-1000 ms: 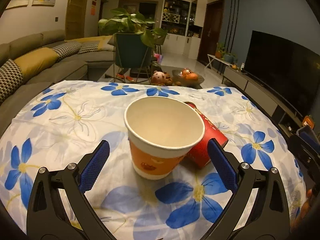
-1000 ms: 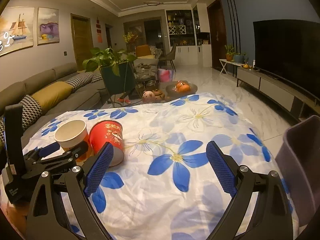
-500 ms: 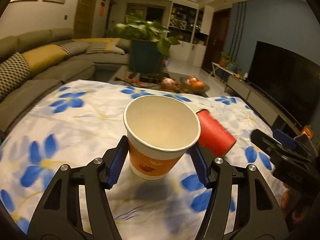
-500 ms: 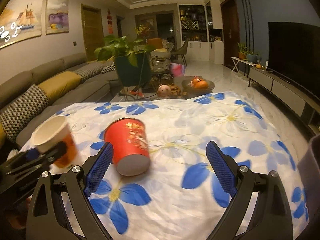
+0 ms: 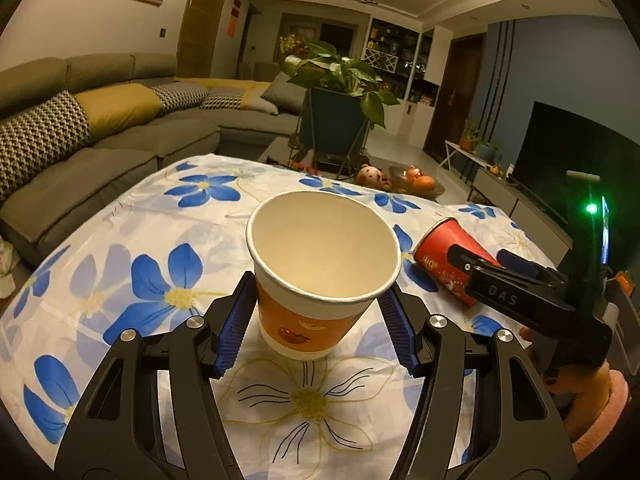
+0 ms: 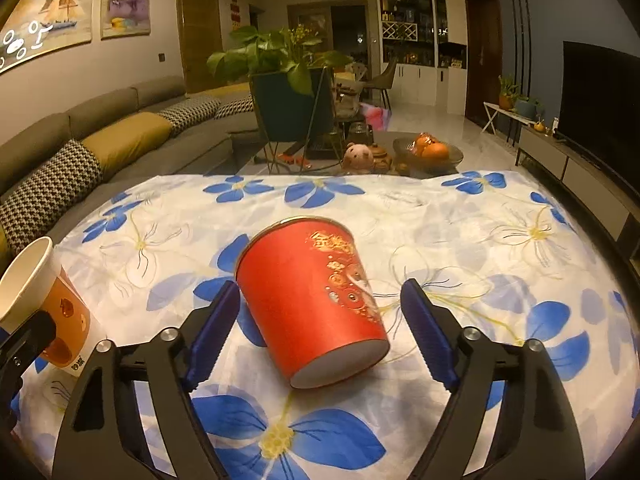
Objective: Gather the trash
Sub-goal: 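Grasp the white-orange paper cup with the left tool while the right tool grasps the red cup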
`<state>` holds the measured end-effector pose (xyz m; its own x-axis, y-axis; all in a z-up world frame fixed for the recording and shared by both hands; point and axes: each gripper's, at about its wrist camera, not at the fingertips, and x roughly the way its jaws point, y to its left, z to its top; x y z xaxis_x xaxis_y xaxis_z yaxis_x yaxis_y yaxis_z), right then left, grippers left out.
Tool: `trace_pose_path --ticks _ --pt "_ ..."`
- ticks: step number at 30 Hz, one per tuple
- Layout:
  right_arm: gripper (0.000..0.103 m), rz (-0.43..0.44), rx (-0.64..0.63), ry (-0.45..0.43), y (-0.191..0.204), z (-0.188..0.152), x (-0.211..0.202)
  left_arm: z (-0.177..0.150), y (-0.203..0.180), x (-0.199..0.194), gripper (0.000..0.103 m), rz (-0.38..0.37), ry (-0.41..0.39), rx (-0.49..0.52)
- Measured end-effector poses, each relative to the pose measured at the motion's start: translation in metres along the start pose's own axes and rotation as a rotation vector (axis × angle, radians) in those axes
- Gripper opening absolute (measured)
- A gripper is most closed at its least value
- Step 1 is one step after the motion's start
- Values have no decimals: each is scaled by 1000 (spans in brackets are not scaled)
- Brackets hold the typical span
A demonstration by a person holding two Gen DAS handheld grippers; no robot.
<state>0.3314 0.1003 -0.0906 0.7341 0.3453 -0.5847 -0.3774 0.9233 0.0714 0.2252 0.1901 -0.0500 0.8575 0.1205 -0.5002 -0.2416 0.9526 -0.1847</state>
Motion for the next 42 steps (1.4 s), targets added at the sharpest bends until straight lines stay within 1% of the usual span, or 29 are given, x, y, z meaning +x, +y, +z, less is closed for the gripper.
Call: trace_pose_path --ticks 3,5,7,11,16,21,28,34,42 --pt "69 2 -16 27 2 -2 7 -1 -1 1 61 -8 2 -2" --pt "68 4 -18 36 3 -3 9 -1 -1 1 61 -10 2 -2" --pt "65 14 -18 31 3 -3 8 -1 -1 1 61 -14 5 -3" --pt "64 20 -25 20 5 -6 1 -2 -1 1 61 -13 7 -1" --pt "64 30 -26 -27 2 -8 -25 -3 -3 -2 61 -14 9 3" --pt "64 37 -4 -94 -12 -11 -70 -2 -16 -14 61 -33 0 17" --pt "64 20 19 -168 -40 -21 -135 -2 -56 -39 61 -89 -24 62" --pt "64 -25 40 -211 -70 -34 -182 -11 -98 -58 61 -140 -35 113" --pt "64 -105 81 -277 -111 -49 -232 -22 -164 -72 61 -243 -37 179"
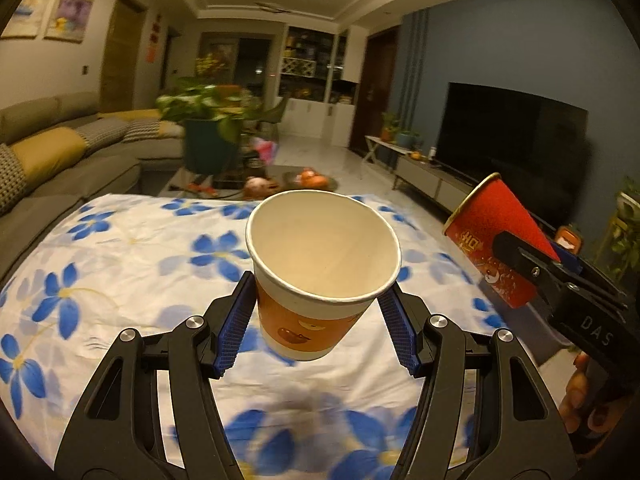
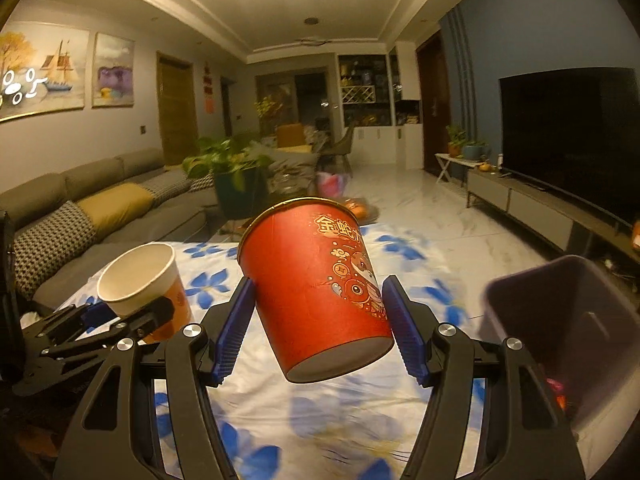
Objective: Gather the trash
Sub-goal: 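Carry the paper cup with the left tool while the right tool carries the red cup over the bin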
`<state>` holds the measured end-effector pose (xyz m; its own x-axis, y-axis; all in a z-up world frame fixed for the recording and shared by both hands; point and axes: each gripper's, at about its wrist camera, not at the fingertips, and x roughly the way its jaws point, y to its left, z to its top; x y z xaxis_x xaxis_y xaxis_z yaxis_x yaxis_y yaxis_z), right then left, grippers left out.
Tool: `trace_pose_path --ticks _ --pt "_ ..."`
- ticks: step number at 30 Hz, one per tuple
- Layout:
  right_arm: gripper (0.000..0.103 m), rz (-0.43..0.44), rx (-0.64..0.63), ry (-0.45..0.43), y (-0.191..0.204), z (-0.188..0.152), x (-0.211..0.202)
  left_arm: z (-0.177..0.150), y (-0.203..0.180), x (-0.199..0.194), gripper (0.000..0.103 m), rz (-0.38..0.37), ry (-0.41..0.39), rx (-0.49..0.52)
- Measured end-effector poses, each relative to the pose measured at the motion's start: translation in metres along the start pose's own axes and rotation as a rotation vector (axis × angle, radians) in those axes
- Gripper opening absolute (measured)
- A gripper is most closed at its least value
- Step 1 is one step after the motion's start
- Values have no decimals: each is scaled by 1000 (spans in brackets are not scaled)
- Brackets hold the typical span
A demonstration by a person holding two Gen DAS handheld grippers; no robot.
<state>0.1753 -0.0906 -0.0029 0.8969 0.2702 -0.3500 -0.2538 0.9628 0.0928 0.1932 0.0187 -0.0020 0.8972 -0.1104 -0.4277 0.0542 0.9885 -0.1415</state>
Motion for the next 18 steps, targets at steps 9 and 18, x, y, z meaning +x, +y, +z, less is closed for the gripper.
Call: trace_pose_path --ticks 9,18 --pt "64 -110 55 -36 -56 -3 -31 2 -70 11 61 -107 3 71" --pt "64 -229 119 -67 -120 -6 -56 6 -136 28 61 -228 9 120"
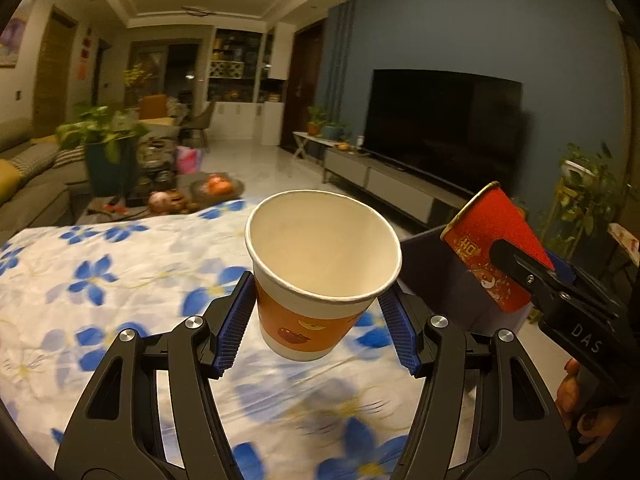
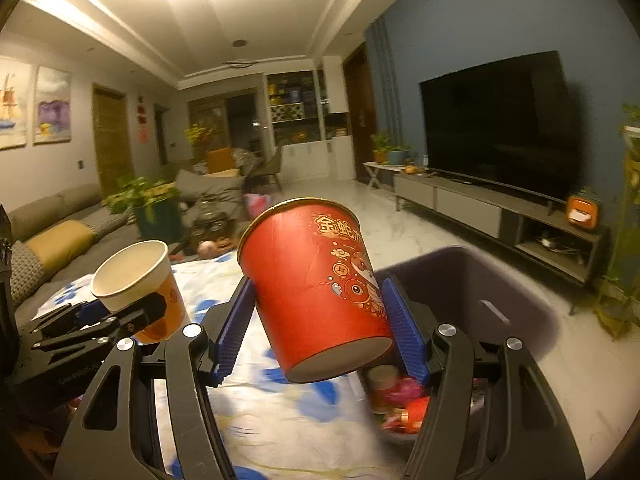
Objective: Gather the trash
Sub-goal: 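Carry the paper cup with the left tool while the right tool carries the red cup over the bin, then release the paper cup into the grey bin with the left tool while the right tool releases the red cup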
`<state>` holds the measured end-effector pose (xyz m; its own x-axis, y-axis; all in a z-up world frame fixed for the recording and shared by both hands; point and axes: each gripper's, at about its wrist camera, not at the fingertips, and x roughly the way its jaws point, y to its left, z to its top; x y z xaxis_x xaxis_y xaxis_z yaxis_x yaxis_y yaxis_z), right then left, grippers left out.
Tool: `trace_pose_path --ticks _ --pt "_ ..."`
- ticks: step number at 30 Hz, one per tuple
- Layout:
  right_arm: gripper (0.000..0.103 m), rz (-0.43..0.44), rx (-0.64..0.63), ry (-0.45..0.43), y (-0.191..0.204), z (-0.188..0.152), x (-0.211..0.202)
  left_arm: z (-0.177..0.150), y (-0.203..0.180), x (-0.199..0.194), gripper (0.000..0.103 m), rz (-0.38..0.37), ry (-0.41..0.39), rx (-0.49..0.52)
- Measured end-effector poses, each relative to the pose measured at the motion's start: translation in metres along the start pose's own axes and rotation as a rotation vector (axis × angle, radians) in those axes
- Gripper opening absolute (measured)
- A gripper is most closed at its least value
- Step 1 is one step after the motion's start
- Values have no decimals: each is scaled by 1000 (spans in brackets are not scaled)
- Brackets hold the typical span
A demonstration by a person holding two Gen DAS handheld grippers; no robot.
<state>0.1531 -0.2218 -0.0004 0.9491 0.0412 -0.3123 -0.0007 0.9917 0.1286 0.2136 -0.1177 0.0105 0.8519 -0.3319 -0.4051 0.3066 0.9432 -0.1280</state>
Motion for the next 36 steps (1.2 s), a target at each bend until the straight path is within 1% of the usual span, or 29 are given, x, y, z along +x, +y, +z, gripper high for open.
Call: trace_pose_path --ticks 4,7,9,13,16,21,23,31,34,36 --pt "64 -55 35 -8 -29 -1 -3 3 -28 17 61 -47 -2 34" --pt "64 -98 64 -17 -52 -1 -3 4 -52 31 61 -96 -2 48" --pt "64 -118 77 -19 -64 -2 -3 4 -66 40 62 -116 -6 66" --pt "64 -155 100 -23 -84 -5 -4 4 -93 61 62 -180 4 83" --pt "64 -178 115 -29 -99 -7 -1 3 -104 74 62 -208 12 96" --pt "64 -208 135 -28 -113 -9 3 -1 -120 93 62 -230 25 118" --pt "64 -213 146 -29 -118 -10 6 -3 -125 100 62 -226 27 127" --pt "65 -217 154 -20 -124 -9 17 -7 -131 118 63 -248 43 133" --pt "65 -218 157 -19 -124 -8 19 -10 -134 123 63 -272 47 140" --pt "65 -216 160 -17 -124 -7 20 -12 -135 126 68 -303 54 136"
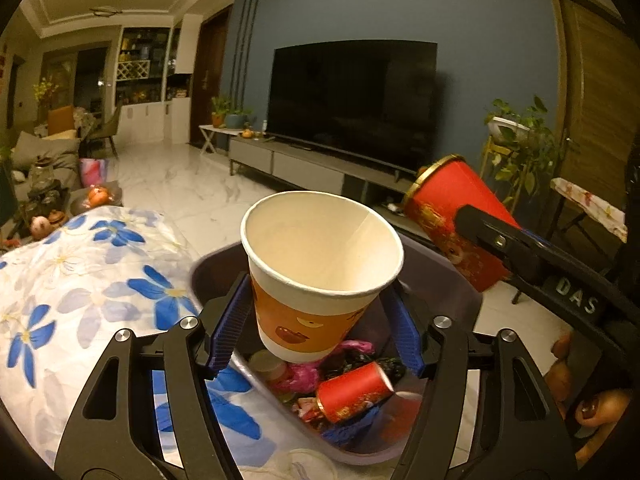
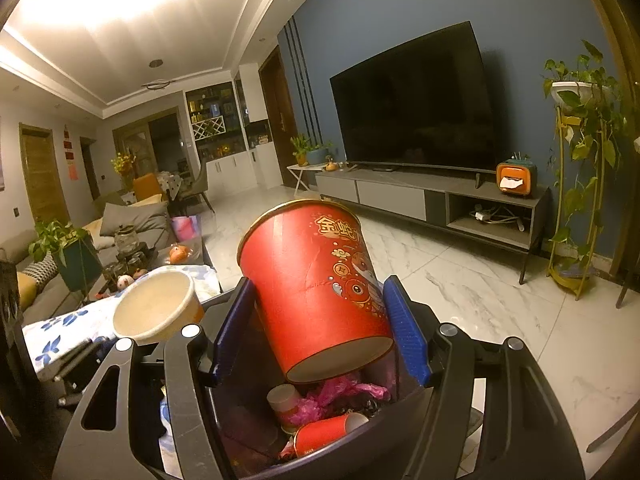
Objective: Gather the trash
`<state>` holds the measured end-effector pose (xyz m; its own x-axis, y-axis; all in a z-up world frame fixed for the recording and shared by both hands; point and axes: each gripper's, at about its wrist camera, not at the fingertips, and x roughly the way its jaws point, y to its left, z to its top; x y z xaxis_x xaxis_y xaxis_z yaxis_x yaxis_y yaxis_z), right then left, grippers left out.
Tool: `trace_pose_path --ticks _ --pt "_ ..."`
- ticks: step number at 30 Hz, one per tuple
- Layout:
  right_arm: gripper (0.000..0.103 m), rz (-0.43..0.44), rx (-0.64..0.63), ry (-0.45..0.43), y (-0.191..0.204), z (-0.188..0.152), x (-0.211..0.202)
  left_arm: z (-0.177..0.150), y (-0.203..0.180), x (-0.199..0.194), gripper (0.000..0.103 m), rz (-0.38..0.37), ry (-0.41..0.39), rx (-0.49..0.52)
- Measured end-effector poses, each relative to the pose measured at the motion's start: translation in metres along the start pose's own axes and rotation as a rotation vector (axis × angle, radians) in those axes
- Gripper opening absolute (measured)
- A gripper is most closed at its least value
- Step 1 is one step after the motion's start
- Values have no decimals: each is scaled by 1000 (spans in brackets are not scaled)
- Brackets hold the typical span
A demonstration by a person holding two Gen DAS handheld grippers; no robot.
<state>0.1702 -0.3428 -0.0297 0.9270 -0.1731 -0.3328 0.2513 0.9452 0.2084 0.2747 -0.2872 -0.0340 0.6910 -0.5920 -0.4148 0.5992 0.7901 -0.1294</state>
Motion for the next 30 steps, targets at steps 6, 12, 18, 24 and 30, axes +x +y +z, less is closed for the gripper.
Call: trace_pose_path --ticks 6,12,18,24,30 --pt "75 6 15 -5 0 9 10 -12 9 -1 87 15 19 -8" --pt "84 -7 -3 -13 10 4 -6 -14 36 -33 95 105 3 -72" --pt "97 -41 -116 -50 43 -20 -53 -31 49 -96 97 233 -42 -114" --pt "97 -10 -160 -23 70 -42 -91 -58 55 -159 97 367 -33 -136" --pt "97 -18 -208 -20 104 -63 -135 -81 57 -224 97 481 -45 -123"
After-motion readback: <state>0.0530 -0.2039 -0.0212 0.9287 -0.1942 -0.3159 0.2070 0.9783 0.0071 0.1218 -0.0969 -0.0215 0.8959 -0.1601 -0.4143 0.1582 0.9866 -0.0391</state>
